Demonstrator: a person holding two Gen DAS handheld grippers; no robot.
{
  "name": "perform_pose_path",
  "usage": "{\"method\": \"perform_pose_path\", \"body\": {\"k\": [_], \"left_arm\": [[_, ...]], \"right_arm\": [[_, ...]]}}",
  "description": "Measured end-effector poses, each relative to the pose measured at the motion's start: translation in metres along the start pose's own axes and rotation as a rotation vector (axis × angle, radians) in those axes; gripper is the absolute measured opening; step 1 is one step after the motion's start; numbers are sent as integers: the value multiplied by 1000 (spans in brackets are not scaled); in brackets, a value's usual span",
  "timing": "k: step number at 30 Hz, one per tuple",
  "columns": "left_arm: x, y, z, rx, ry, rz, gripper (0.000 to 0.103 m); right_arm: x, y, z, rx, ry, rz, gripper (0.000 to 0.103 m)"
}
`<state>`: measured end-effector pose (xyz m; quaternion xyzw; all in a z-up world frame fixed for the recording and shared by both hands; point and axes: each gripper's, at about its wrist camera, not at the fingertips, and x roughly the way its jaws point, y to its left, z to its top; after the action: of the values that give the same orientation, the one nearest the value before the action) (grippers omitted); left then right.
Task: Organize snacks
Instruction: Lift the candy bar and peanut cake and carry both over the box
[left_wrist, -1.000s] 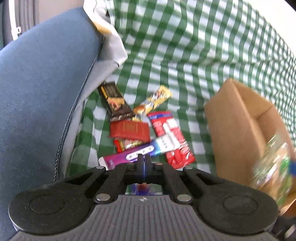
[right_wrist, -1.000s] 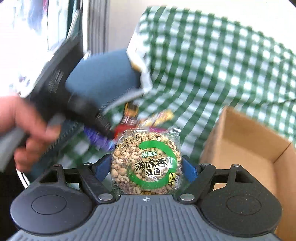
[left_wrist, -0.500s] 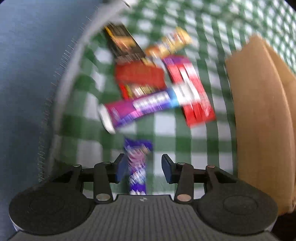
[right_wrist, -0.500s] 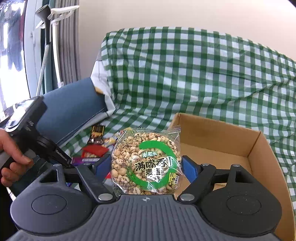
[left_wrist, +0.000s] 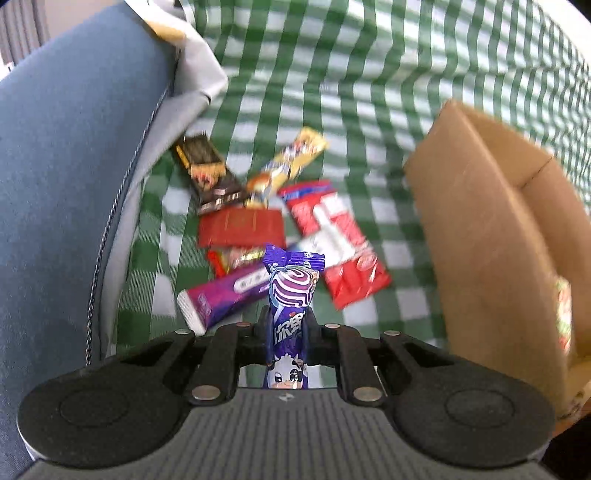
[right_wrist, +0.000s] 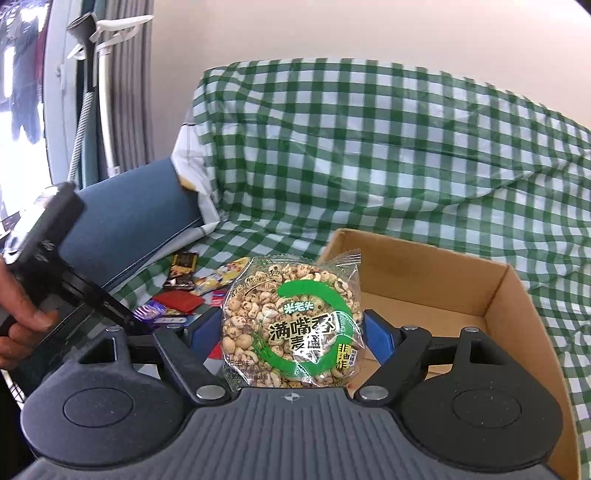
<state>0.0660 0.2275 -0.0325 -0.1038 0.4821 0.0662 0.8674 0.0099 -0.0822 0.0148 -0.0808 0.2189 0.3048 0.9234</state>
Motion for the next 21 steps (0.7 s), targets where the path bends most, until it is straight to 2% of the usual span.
{"method": "perform_pose_path", "body": {"k": [7, 10, 12, 13, 16, 21], "left_arm": [[-9, -25, 10, 0, -109, -72, 16], [-15, -40, 12, 27, -173, -91, 16], [-20, -49, 12, 37, -220, -108, 16], [-23, -54, 13, 37, -244, -121, 16], [-33, -68, 11, 32, -315, -157, 16], [-49, -97, 6, 44, -409, -225, 16]], "right_arm": [[-14, -48, 25, 60, -39, -103, 82], [-14, -72, 18, 91, -52, -206, 82], [-12, -87, 6, 155, -29, -254, 82], [-11, -94, 3, 185, -6, -267, 82], [-18, -108, 0, 247, -30, -275, 82], [-22, -116, -8, 204, -23, -320, 82]]}}
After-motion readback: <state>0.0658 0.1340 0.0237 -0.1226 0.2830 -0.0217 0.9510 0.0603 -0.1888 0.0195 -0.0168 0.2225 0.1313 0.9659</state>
